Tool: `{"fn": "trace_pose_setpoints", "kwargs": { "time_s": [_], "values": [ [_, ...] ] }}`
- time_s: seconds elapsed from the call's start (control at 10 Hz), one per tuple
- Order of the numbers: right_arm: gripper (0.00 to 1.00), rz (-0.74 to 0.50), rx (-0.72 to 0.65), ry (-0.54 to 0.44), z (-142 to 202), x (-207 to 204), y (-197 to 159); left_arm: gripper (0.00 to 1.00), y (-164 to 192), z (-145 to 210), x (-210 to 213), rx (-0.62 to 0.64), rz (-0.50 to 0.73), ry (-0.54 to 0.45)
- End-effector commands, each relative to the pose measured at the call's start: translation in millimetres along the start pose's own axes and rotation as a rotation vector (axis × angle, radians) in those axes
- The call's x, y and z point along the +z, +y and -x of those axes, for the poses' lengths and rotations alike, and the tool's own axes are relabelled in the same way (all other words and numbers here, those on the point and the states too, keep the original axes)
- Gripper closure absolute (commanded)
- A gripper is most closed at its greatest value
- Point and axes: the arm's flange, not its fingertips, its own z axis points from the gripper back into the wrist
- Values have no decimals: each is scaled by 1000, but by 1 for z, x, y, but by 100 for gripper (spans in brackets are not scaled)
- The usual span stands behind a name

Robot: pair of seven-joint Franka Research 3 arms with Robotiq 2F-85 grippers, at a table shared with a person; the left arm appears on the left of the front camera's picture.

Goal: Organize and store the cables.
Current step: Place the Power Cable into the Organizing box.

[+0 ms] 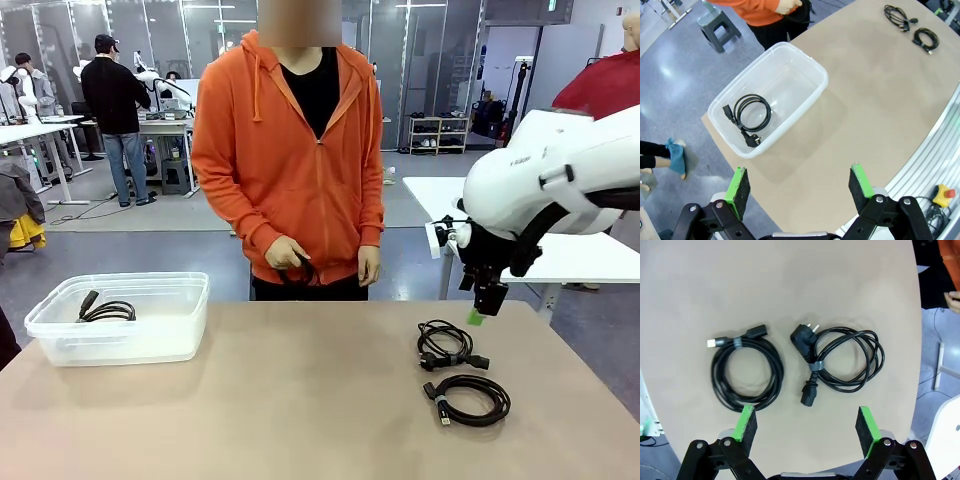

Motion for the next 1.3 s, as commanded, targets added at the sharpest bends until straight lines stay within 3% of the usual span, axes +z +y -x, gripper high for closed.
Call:
{"fn": "trace_pose_setpoints", "kwargs": {
  "time_s": [0.0,0.6,1.2],
  "values": [
    [0,11,-26,38,-4,-19,-18,0,-1,-1,0,-3,3,-4],
    [0,-8,25,81,1,-91,-27,0,-1,-1,0,-3,3,-4],
    [0,-23,42,85,5,-125,-31,0,-1,-1,0,-3,3,-4]
  ]
}}
